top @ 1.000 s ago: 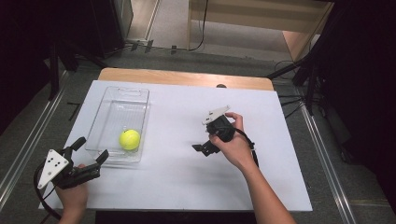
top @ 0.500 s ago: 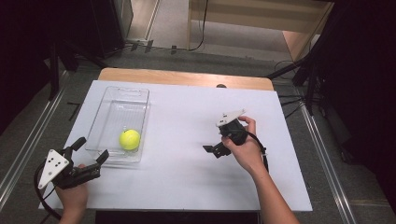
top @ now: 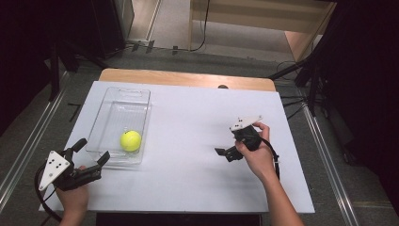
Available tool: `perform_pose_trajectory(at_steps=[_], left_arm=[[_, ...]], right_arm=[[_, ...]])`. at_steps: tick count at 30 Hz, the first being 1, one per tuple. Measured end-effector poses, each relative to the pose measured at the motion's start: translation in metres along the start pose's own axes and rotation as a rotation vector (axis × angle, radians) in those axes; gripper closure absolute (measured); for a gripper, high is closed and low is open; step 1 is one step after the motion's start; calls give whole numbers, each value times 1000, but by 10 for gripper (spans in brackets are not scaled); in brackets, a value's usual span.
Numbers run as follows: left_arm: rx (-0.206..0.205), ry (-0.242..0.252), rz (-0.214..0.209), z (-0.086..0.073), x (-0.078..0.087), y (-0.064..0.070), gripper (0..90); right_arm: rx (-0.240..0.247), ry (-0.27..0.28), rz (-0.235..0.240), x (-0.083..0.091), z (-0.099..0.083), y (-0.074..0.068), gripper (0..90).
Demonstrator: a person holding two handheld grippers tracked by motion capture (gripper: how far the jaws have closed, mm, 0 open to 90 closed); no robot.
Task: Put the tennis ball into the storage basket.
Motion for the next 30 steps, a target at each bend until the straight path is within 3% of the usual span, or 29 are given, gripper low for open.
perform_pose_trajectory(at_steps=[30], left_arm=[[-2,-5,3,0,0,1,111]], right_arm=[[-96,93,-65,24,-53,20,0]])
Point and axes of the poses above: each handheld gripper's, and its own axes: x roughly backward along the jaws, z roughly out of its top, y roughly to its right, the point moved 7 cm from there along -x, roughly forward along the jaws, and after that the axes turned 2 degrees about -y, right-handed, at the moved point
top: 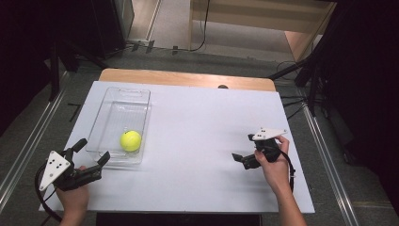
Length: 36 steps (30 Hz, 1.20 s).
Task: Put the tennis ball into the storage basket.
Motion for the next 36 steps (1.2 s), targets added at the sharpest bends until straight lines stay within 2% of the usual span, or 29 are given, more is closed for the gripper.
perform_pose_trajectory(at_steps=[24,36], left_arm=[[-5,5,-7,0,1,0,111],[-4,5,-6,0,1,1,110]], right_arm=[[-78,124,-54,22,-31,11,0],[-97,207,-72,35,-42,15,0]])
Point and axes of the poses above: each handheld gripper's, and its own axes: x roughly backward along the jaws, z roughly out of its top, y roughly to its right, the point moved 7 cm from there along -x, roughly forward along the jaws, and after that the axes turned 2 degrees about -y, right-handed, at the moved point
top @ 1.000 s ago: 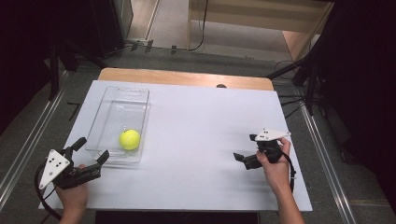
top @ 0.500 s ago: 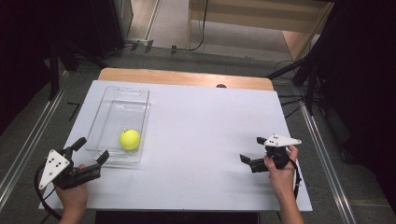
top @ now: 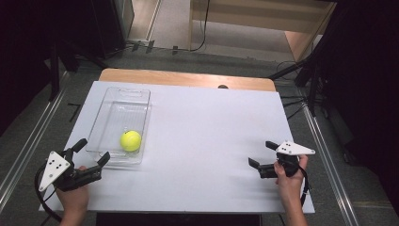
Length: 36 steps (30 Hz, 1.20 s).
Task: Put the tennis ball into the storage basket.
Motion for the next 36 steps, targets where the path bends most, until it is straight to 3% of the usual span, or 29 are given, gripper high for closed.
perform_pose_trajectory(at_steps=[15,36], left_arm=[[-1,1,-2,0,0,0,111],[2,2,-5,0,0,0,111]], right_arm=[[-12,78,-11,12,-6,3,0],[-76,193,-23,29,-14,10,0]])
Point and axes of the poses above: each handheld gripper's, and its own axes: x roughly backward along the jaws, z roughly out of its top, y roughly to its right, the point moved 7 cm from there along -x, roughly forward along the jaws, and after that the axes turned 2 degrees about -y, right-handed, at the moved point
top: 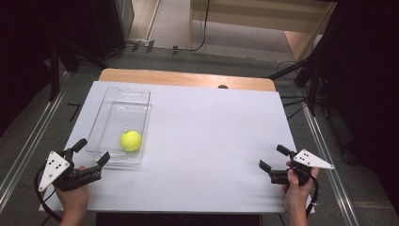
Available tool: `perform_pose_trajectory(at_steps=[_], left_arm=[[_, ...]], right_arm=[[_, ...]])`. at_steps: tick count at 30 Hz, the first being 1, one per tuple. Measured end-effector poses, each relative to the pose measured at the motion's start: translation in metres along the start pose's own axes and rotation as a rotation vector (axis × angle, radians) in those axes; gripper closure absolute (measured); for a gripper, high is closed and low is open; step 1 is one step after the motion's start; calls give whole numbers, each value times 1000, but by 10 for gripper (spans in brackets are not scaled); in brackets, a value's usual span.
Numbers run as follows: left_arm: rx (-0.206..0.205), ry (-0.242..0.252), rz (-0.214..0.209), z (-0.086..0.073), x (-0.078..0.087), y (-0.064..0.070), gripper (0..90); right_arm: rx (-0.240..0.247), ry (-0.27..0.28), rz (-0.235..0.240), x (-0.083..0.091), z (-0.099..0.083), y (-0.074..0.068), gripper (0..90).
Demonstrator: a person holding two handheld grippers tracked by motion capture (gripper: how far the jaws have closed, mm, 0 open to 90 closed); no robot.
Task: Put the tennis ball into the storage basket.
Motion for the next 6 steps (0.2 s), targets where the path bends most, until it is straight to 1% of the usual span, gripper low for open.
perform_pose_trajectory(at_steps=[6], left_arm=[[5,2,1,0,0,0,111]], right_arm=[[-4,5,-4,0,0,0,0]])
Point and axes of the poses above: each handheld gripper's, and its own axes: x roughly backward along the jaws, z roughly out of its top, y roughly to its right, the point moved 7 cm from there along -x, roughly forward along the jaws, and after that the axes turned 2 degrees about -y, right-handed, at the moved point
